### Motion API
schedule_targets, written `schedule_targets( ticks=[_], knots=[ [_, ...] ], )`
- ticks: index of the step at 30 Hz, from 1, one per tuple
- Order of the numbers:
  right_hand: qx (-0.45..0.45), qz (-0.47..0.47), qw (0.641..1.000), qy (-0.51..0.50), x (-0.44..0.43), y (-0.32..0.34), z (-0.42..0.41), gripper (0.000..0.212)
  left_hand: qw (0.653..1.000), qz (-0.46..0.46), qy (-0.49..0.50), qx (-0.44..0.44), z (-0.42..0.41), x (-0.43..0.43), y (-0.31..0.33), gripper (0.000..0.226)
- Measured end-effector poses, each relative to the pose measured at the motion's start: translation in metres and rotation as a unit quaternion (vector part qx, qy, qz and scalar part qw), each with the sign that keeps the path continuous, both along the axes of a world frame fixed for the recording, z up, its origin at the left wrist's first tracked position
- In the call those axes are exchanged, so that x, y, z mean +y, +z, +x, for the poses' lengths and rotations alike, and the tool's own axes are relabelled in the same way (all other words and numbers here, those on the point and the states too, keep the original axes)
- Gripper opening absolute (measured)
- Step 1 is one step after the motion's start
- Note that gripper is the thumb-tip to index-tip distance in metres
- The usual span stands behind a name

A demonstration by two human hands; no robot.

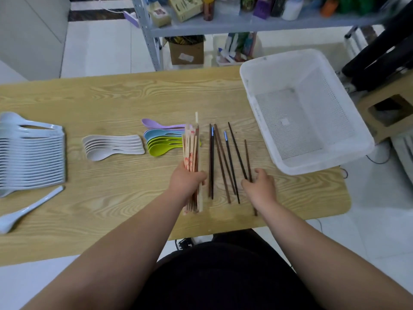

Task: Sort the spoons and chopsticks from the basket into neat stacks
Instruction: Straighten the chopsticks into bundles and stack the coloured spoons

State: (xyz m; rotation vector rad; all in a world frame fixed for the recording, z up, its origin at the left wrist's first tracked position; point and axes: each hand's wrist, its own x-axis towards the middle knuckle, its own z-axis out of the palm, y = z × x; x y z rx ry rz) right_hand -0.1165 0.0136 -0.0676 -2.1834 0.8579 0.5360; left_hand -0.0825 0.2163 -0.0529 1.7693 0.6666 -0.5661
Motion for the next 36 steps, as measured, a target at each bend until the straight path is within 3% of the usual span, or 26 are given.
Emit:
schedule_targets(
  ticks=[4, 13, 20, 29, 32, 36],
  knots=[
    [0.037, -0.045, 0.991, 0.117, -0.019, -0.021, 0.009, 0.066, 0.997, 0.073, -0.032, 0.023, 0.002, -0.009, -0.022, 0.044],
    [-0.004, -0.006, 0.988, 0.155, -0.036, -0.029, 0.037, 0.047, 0.994, 0.101, -0.043, 0.012, 0.027, -0.038, -0.036, 0.045],
    [0.007, -0.040, 0.957, 0.287, 0.001, -0.029, 0.065, 0.084, 0.998, 0.032, -0.032, 0.036, 0.039, -0.059, -0.041, 0.047],
    [0.055, -0.132, 0.948, 0.283, 0.021, -0.031, 0.069, 0.071, 0.999, 0.008, 0.012, 0.042, 0.038, -0.045, -0.046, 0.040],
    [0.082, -0.149, 0.946, 0.276, 0.023, -0.032, 0.071, 0.054, 0.999, 0.005, 0.013, 0.045, 0.035, -0.043, -0.044, 0.038],
    [0.073, -0.236, 0.903, 0.352, 0.023, -0.028, 0.068, 0.044, 0.998, -0.002, 0.022, 0.054, 0.030, -0.038, -0.043, 0.039]
  ],
)
